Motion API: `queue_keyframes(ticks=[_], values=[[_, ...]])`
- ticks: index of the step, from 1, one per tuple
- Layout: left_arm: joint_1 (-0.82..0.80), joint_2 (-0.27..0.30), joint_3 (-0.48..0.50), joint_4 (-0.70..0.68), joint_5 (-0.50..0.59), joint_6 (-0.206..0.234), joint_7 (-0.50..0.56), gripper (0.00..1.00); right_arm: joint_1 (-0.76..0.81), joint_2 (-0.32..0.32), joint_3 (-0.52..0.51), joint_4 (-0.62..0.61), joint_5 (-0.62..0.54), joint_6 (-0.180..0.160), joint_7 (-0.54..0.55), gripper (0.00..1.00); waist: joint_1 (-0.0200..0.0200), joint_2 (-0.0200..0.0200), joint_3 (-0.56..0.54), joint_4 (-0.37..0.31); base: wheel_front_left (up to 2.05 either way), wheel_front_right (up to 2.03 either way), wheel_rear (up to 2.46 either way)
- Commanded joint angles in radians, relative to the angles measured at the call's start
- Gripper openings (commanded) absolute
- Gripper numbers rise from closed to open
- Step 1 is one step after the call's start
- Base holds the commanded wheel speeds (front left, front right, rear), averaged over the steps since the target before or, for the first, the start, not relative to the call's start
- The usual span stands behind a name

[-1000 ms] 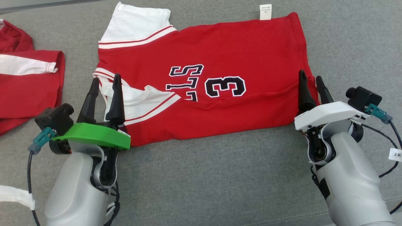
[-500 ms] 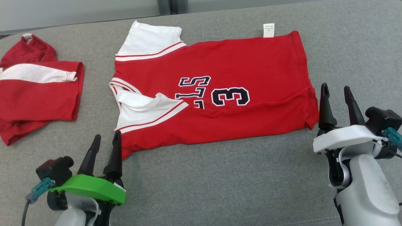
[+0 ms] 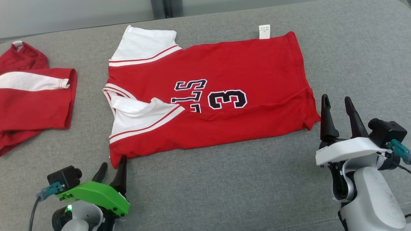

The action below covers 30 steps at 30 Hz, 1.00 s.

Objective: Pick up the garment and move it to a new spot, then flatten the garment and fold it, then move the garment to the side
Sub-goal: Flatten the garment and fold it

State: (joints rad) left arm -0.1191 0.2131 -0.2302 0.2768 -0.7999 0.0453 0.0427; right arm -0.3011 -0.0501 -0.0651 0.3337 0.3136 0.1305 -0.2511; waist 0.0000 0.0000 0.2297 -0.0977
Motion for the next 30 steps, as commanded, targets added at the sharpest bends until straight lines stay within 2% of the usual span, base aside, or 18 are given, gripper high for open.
queue_keyframes(ticks=[1, 3, 4, 5, 7, 8, 16, 21, 30], values=[[-0.023, 0.004, 0.006, 0.014, 0.001, 0.008, 0.003, 1.00, -0.001, -0.001, 0.003, -0.005, 0.000, 0.000, 0.000, 1.00, 0.0000, 0.0000, 0.013, -0.015, 0.00, 0.00, 0.00], [-0.033, 0.005, 0.006, 0.034, -0.001, 0.012, 0.008, 1.00, 0.002, -0.001, 0.003, -0.007, 0.004, 0.000, 0.000, 1.00, 0.0000, 0.0000, 0.019, -0.024, 0.00, 0.00, 0.00], [-0.035, 0.006, 0.004, 0.046, 0.000, 0.015, 0.011, 0.91, 0.004, -0.001, 0.003, -0.006, 0.004, 0.000, 0.000, 1.00, 0.0000, 0.0000, 0.022, -0.029, 0.00, 0.00, 0.00], [-0.038, 0.008, 0.000, 0.054, 0.005, 0.015, 0.013, 0.58, 0.005, -0.001, 0.003, -0.006, 0.003, 0.000, -0.001, 1.00, 0.0000, 0.0000, 0.023, -0.032, 0.00, 0.00, 0.00], [-0.039, 0.012, -0.019, 0.072, 0.017, 0.006, 0.029, 0.12, 0.007, -0.001, 0.005, -0.003, 0.000, 0.000, 0.000, 1.00, 0.0000, 0.0000, 0.026, -0.039, 0.00, 0.00, 0.00], [-0.038, 0.009, -0.028, 0.077, 0.017, 0.001, 0.036, 0.00, 0.008, -0.001, 0.005, -0.001, 0.000, 0.000, 0.004, 1.00, 0.0000, 0.0000, 0.026, -0.042, 0.00, 0.00, 0.00], [-0.030, 0.024, -0.050, 0.037, 0.038, -0.016, 0.012, 0.00, 0.011, -0.001, 0.003, 0.070, -0.041, 0.000, 0.102, 1.00, 0.0000, 0.0000, 0.016, -0.029, 0.00, 0.00, 0.00], [-0.024, 0.037, -0.041, -0.016, 0.052, -0.012, -0.020, 0.00, -0.017, -0.001, -0.001, 0.126, -0.059, 0.000, 0.153, 1.00, 0.0000, 0.0000, 0.008, -0.007, 0.00, 0.00, 0.00], [-0.015, 0.035, -0.055, -0.094, 0.073, -0.004, -0.044, 0.00, -0.110, -0.001, -0.003, 0.312, -0.037, 0.000, 0.195, 1.00, 0.0000, 0.0000, 0.005, 0.026, 0.00, 0.00, 0.00]])
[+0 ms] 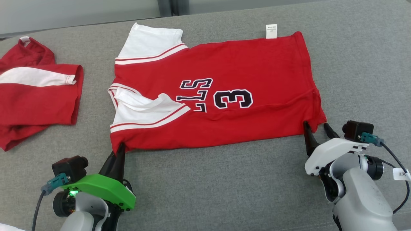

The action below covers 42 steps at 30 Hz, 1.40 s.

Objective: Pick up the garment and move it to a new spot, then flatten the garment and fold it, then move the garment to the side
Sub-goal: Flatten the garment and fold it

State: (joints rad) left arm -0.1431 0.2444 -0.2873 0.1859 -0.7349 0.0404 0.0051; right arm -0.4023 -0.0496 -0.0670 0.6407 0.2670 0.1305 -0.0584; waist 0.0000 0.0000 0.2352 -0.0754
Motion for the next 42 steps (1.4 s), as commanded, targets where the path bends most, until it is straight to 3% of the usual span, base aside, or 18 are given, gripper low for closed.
queue_keyframes(ticks=[1, 2, 3, 8, 9, 16, 25, 33, 34, 35, 36, 37, 39, 42], values=[[0.009, 0.003, 0.001, -0.007, 0.010, 0.000, -0.010, 0.00, -0.018, -0.002, -0.004, 0.028, 0.018, 0.000, 0.005, 1.00, 0.0000, 0.0000, -0.001, 0.006, 0.00, 0.00, 0.00], [0.009, 0.002, 0.002, -0.011, 0.011, 0.000, -0.016, 0.00, -0.026, -0.002, -0.006, 0.044, 0.028, 0.000, 0.005, 0.82, 0.0000, 0.0000, -0.002, 0.007, 0.00, 0.00, 0.00], [0.010, 0.003, 0.004, -0.014, 0.012, 0.001, -0.020, 0.00, -0.035, -0.002, -0.006, 0.064, 0.047, 0.000, 0.006, 0.56, 0.0000, 0.0000, -0.002, 0.008, 0.00, 0.00, 0.00], [0.010, 0.016, 0.017, -0.023, 0.010, 0.002, -0.039, 0.00, -0.069, 0.000, 0.006, 0.114, 0.156, 0.000, 0.015, 0.02, 0.0000, 0.0000, 0.001, 0.003, 0.00, 0.00, 0.00], [0.011, 0.018, 0.021, -0.026, 0.010, 0.002, -0.045, 0.00, -0.076, -0.001, 0.009, 0.116, 0.178, 0.000, 0.014, 0.00, 0.0000, 0.0000, 0.002, 0.001, 0.00, 0.00, 0.00], [0.034, 0.040, 0.039, -0.088, 0.005, -0.004, -0.069, 0.00, -0.035, -0.045, 0.057, 0.012, 0.311, 0.000, 0.022, 0.00, 0.0000, 0.0000, -0.006, -0.009, 0.00, 0.00, 0.00], [0.221, 0.117, 0.016, -0.304, 0.007, 0.036, 0.026, 0.00, 0.210, -0.135, 0.082, -0.306, 0.355, 0.000, 0.115, 0.00, 0.0000, 0.0000, -0.026, -0.030, 0.00, 0.00, 0.00], [0.369, 0.111, 0.009, -0.394, -0.026, 0.083, 0.055, 0.00, 0.393, -0.085, -0.022, -0.447, 0.297, 0.000, 0.169, 0.00, 0.0000, 0.0000, -0.036, -0.045, 0.00, 0.00, 0.00], [0.377, 0.107, 0.004, -0.388, -0.027, 0.084, 0.052, 0.00, 0.401, -0.073, -0.035, -0.451, 0.293, -0.001, 0.171, 0.05, 0.0000, 0.0000, -0.037, -0.047, 0.00, 0.00, 0.00], [0.383, 0.100, -0.001, -0.385, -0.030, 0.084, 0.051, 0.00, 0.404, -0.066, -0.042, -0.458, 0.288, 0.000, 0.162, 0.37, 0.0000, 0.0000, -0.038, -0.049, 0.00, 0.00, 0.00], [0.388, 0.092, -0.008, -0.380, -0.036, 0.084, 0.050, 0.00, 0.409, -0.059, -0.059, -0.458, 0.279, -0.001, 0.151, 0.97, 0.0000, 0.0000, -0.039, -0.051, 0.00, 0.00, 0.00], [0.392, 0.090, -0.013, -0.374, -0.035, 0.086, 0.050, 0.05, 0.414, -0.055, -0.066, -0.454, 0.276, -0.001, 0.148, 1.00, 0.0000, 0.0000, -0.040, -0.053, 0.00, 0.00, 0.00], [0.398, 0.080, -0.021, -0.362, -0.038, 0.089, 0.051, 1.00, 0.421, -0.043, -0.080, -0.449, 0.271, 0.000, 0.135, 1.00, 0.0000, 0.0000, -0.041, -0.057, 0.00, 0.00, 0.00], [0.405, 0.081, -0.026, -0.356, -0.039, 0.090, 0.059, 1.00, 0.425, -0.036, -0.093, -0.458, 0.253, 0.000, 0.125, 1.00, 0.0000, 0.0000, -0.039, -0.065, 0.00, 0.00, 0.00]])
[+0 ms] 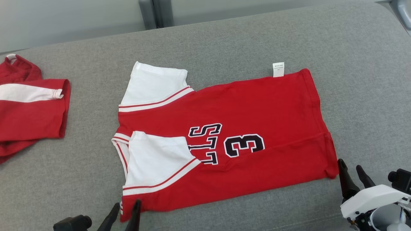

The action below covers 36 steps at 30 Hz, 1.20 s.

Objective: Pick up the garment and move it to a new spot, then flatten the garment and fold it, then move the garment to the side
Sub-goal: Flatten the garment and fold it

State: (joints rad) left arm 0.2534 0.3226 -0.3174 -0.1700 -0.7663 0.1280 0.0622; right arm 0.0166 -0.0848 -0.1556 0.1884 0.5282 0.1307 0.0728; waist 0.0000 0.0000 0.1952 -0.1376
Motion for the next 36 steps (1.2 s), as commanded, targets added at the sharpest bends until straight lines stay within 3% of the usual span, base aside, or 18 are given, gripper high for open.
queue_keyframes(ticks=[1, 7, 13, 19, 27, 36], values=[[0.009, 0.007, 0.005, -0.001, -0.003, 0.005, 0.000, 1.00, 0.007, -0.001, -0.010, -0.012, -0.010, 0.000, -0.010, 1.00, 0.0000, 0.0000, 0.003, -0.004, 0.00, 0.00, 0.00], [-0.052, 0.062, 0.050, -0.028, 0.037, 0.006, -0.022, 1.00, -0.024, -0.009, -0.026, -0.073, -0.060, 0.000, -0.024, 1.00, 0.0000, 0.0000, 0.015, -0.017, 0.00, 0.00, 0.00], [-0.262, 0.110, 0.077, 0.006, 0.094, -0.006, -0.007, 1.00, -0.102, -0.019, 0.024, -0.123, -0.084, 0.000, -0.010, 1.00, 0.0000, 0.0000, 0.047, -0.034, 0.00, 0.00, 0.00], [-0.562, 0.101, 0.023, 0.165, 0.149, -0.047, 0.054, 1.00, -0.227, -0.035, 0.130, -0.098, -0.105, 0.000, 0.001, 1.00, 0.0000, 0.0000, 0.114, -0.061, 0.00, 0.00, 0.00], [-0.895, 0.083, -0.042, 0.485, 0.191, -0.095, 0.172, 1.00, -0.373, -0.049, 0.280, -0.050, -0.084, 0.000, -0.010, 1.00, 0.0000, 0.0000, 0.232, -0.117, 0.00, 0.00, 0.00], [-1.093, 0.077, -0.041, 0.681, 0.193, -0.094, 0.235, 1.00, -0.437, -0.066, 0.351, -0.033, -0.056, 0.000, -0.047, 1.00, 0.0000, 0.0000, 0.306, -0.155, 0.00, 0.00, 0.00]])
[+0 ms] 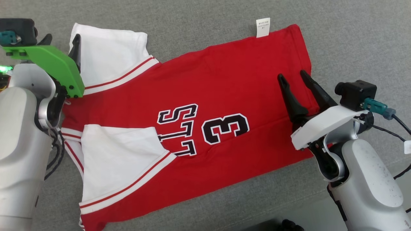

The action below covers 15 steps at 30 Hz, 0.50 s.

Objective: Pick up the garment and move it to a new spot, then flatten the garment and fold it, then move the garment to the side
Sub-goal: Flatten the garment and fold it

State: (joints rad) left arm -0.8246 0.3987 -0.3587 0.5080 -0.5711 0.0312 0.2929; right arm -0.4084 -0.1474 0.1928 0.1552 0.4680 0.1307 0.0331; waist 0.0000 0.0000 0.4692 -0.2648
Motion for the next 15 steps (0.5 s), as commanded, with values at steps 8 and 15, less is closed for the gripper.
queue_keyframes(ticks=[8, 15], values=[[-0.098, -0.001, -0.023, 0.105, 0.021, 0.006, 0.031, 1.00, -0.045, -0.007, 0.044, 0.015, 0.017, 0.000, -0.023, 1.00, 0.0000, 0.0000, 0.052, -0.043, 0.00, 0.00, 0.00], [-0.118, -0.007, -0.055, 0.136, 0.044, -0.022, 0.009, 0.00, -0.084, -0.031, 0.049, 0.030, -0.001, 0.000, -0.034, 1.00, 0.0000, 0.0000, 0.047, -0.036, 0.00, 0.00, 0.00]])
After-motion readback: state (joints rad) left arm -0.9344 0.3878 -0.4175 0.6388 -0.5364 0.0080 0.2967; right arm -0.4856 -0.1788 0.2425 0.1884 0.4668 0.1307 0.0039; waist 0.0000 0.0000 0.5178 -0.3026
